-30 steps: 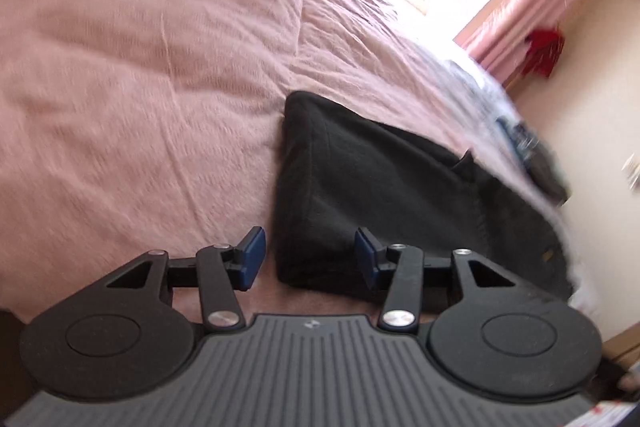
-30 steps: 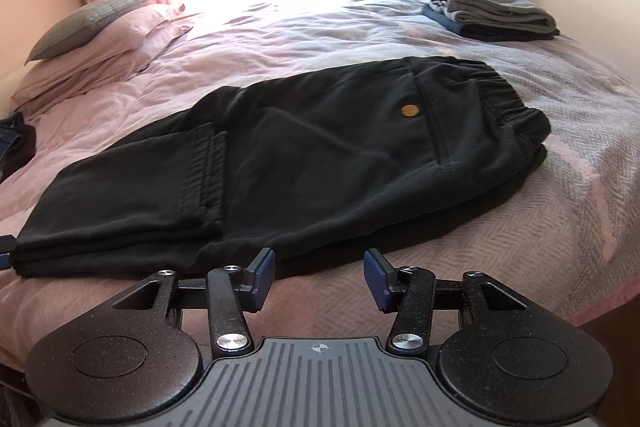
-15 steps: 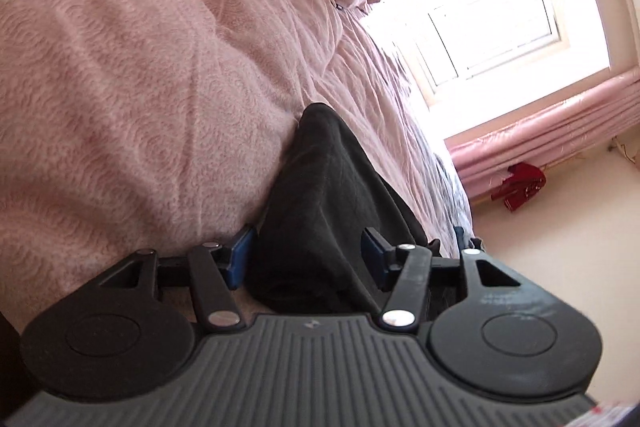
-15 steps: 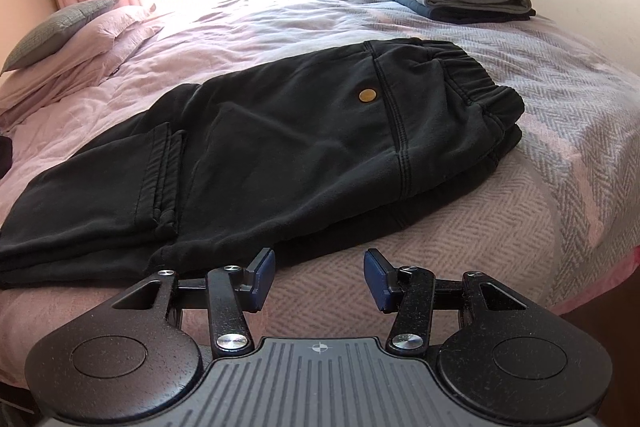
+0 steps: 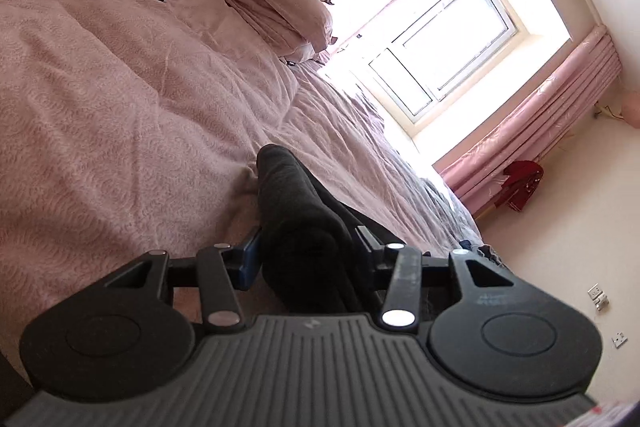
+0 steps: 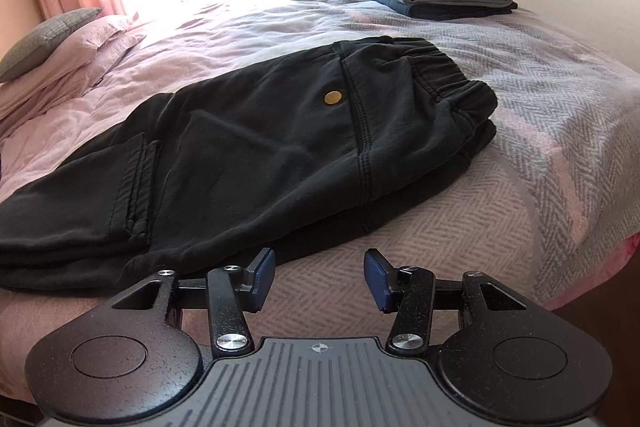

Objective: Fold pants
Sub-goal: 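Pinch the folded trousers edge with the left gripper to tidy it, then grasp the folded black trousers edge with the right gripper while the left gripper grasps it too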

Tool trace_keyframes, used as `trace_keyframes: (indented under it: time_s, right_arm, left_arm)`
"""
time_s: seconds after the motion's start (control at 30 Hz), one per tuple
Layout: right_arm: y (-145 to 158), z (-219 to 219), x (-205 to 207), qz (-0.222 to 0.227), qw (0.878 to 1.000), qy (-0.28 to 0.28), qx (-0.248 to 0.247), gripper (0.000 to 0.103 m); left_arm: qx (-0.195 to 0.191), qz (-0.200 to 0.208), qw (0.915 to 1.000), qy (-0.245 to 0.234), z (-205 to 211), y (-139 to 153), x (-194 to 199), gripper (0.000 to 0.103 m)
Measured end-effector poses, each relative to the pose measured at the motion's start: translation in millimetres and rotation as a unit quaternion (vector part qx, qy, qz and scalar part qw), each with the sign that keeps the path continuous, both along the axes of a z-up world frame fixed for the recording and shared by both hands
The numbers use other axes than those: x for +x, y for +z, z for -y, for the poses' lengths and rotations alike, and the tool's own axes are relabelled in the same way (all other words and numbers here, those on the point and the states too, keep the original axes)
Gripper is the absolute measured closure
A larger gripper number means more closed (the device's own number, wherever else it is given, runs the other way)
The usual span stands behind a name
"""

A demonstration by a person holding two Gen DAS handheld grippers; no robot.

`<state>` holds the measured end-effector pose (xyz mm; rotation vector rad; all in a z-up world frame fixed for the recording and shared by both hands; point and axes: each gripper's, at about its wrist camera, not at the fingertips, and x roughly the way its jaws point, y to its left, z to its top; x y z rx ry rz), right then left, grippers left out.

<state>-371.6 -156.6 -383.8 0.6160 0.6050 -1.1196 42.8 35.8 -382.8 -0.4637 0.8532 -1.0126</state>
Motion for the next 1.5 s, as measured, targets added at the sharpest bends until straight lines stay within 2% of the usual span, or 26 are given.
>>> trace_keyframes:
  time_s: [0.07,0.1,0.23,0.27,0.3,0.37,0.47,0.5,0.6,0.73,0.8,0.9,1.03,1.17,1.23,1.27,1.3,1.37,1.4,1.47,1.5]
  right_arm:
    - [-0.8,1.1,-2.4,0.002,1.0,-0.004,0.003,0.057]
    - [-1.1,1.2,-3.7,0.004,1.0,-0.006,0.004,0.057]
    - [-0.2,-1.0,-6.7,0.004,1.0,-0.005,0.003,0.057]
    - [0.1,-1.6,-7.6,0.003,1.0,-0.005,0.002,0.057]
    - [0.2,-1.7,-8.8,0.003,1.0,-0.006,0.001,0.057]
    - [0.0,-1.1,-11.6,0.007,1.0,-0.01,0.001,0.057]
    - [0.6,0.3,-16.9,0.013,1.0,-0.016,0.0,0.057]
    - [1.2,1.4,-19.2,0.014,1.0,-0.018,-0.001,0.057]
    - [4.5,1.8,-27.9,0.016,1.0,-0.022,-0.009,0.057]
    - [6.5,6.0,-44.8,0.018,0.999,-0.036,-0.015,0.057]
    - [7.6,8.8,-56.4,0.02,0.999,-0.045,-0.019,0.057]
    - [10.8,12.8,-75.3,0.023,0.998,-0.059,-0.027,0.057]
    - [17.5,18.9,-108.9,0.023,0.995,-0.085,-0.043,0.057]
    - [27.3,29.1,-149.3,0.021,0.99,-0.126,-0.061,0.057]
    - [34.1,34.3,-169.8,0.018,0.986,-0.151,-0.073,0.057]
    - [37.4,36.8,-179.8,0.019,0.983,-0.163,-0.078,0.057]
    - [39.8,39.0,-188.3,0.019,0.981,-0.174,-0.082,0.057]
    - [43.6,41.9,-202.0,0.018,0.978,-0.19,-0.087,0.057]
    - [44.9,43.1,-207.5,0.019,0.976,-0.196,-0.088,0.057]
    - [45.5,45.1,-216.2,0.022,0.975,-0.203,-0.089,0.057]
    - [44.5,45.8,-219.6,0.026,0.975,-0.204,-0.088,0.057]
  left_arm:
    - [0.022,-0.051,0.9984,0.007,1.0,-19.8,6.7,0.05]
    - [0.027,-0.074,0.9968,0.015,-0.8,-31.0,8.3,0.053]
    - [0.003,-0.079,0.9965,0.027,-1.2,-31.7,3.5,0.048]
    - [-0.004,-0.084,0.996,0.029,-0.2,-30.7,3.9,0.05]
    - [-0.01,-0.085,0.9959,0.029,0.6,-29.7,4.3,0.059]
    - [0.004,-0.07,0.9972,0.027,3.7,-28.3,4.3,0.062]
    - [0.023,-0.079,0.996,0.034,5.8,-35.6,4.0,0.063]
    - [0.025,-0.07,0.9966,0.037,6.6,-30.8,1.6,0.067]
    - [0.045,0.019,0.9984,0.026,15.3,-5.6,-14.1,0.075]
    - [0.066,0.09,0.9937,0.008,28.1,24.0,-28.6,0.078]
    - [0.071,0.134,0.9884,-0.004,32.2,41.4,-41.4,0.08]
    - [0.061,0.214,0.9744,-0.03,43.8,73.8,-69.6,0.082]
    - [0.024,0.33,0.9403,-0.079,78.6,124.3,-126.8,0.083]
    - [-0.036,0.384,0.9106,-0.148,118.2,164.1,-203.6,0.084]
    - [-0.067,0.397,0.8938,-0.198,143.9,173.9,-249.0,0.083]
    - [-0.071,0.4,0.88,-0.245,160.3,175.6,-274.1,0.081]
    - [-0.07,0.401,0.8675,-0.286,174.5,173.3,-295.6,0.076]
    - [-0.062,0.373,0.848,-0.372,199.0,156.9,-330.1,0.061]
    - [-0.057,0.356,0.8431,-0.399,203.7,147.4,-337.4,0.061]
    - [-0.048,0.352,0.843,-0.404,201.3,126.5,-336.2,0.061]
    - [-0.03,0.357,0.8461,-0.395,199.8,115.9,-329.1,0.061]
